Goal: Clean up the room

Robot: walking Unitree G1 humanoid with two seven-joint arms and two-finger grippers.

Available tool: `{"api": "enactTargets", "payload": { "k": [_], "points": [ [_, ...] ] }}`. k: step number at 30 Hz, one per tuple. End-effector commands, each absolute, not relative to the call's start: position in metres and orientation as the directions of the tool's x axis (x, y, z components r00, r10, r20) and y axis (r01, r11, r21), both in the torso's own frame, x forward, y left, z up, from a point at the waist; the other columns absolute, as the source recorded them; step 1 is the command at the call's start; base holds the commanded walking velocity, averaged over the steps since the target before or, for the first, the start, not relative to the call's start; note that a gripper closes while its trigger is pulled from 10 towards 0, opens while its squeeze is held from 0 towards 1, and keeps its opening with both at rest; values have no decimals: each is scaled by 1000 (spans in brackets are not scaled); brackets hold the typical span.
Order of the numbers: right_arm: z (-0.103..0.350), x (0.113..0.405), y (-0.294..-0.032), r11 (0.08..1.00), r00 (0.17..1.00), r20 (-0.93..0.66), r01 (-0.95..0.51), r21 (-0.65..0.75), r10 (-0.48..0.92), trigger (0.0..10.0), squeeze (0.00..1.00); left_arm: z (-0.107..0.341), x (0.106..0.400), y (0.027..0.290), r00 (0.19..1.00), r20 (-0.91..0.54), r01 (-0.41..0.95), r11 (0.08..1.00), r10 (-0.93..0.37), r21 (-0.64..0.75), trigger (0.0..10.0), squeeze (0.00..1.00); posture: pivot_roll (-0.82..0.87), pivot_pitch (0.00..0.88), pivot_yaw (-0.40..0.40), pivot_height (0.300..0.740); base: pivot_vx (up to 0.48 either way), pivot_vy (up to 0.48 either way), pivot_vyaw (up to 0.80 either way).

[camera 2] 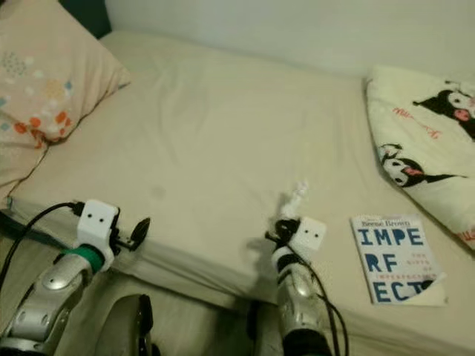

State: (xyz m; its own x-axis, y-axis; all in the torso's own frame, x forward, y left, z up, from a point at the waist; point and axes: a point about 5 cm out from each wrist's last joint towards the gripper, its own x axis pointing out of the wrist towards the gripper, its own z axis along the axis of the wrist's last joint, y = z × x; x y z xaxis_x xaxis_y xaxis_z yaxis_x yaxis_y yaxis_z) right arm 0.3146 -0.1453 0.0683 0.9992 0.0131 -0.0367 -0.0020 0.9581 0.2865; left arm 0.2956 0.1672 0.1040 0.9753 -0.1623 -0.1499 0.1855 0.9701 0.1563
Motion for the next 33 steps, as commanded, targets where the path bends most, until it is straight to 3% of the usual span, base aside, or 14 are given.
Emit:
{"api": "enactTargets", "payload": {
  "k": [1,8,12,33],
  "points": [
    [66,309,-145,969,999,-25,-30,246,37,10000,0,95,292,169,974,-174,174,970,-144,170,10000,0,108,0,7,585,0,0,0],
    [66,303,-143,978,998,13,-55,202,54,10000,0,96,296,157,974,-131,210,954,-186,212,10000,0,108,0,1,590,0,0,0],
    [76,305,-131,981,992,34,-125,149,122,10000,0,100,296,155,976,-102,212,958,-195,195,10000,0,109,0,0,613,0,0,0],
    [74,301,-134,970,995,8,-101,220,102,10000,0,100,293,156,982,-50,185,971,-179,153,10000,0,104,0,4,686,0,0,0]
  ]
}}
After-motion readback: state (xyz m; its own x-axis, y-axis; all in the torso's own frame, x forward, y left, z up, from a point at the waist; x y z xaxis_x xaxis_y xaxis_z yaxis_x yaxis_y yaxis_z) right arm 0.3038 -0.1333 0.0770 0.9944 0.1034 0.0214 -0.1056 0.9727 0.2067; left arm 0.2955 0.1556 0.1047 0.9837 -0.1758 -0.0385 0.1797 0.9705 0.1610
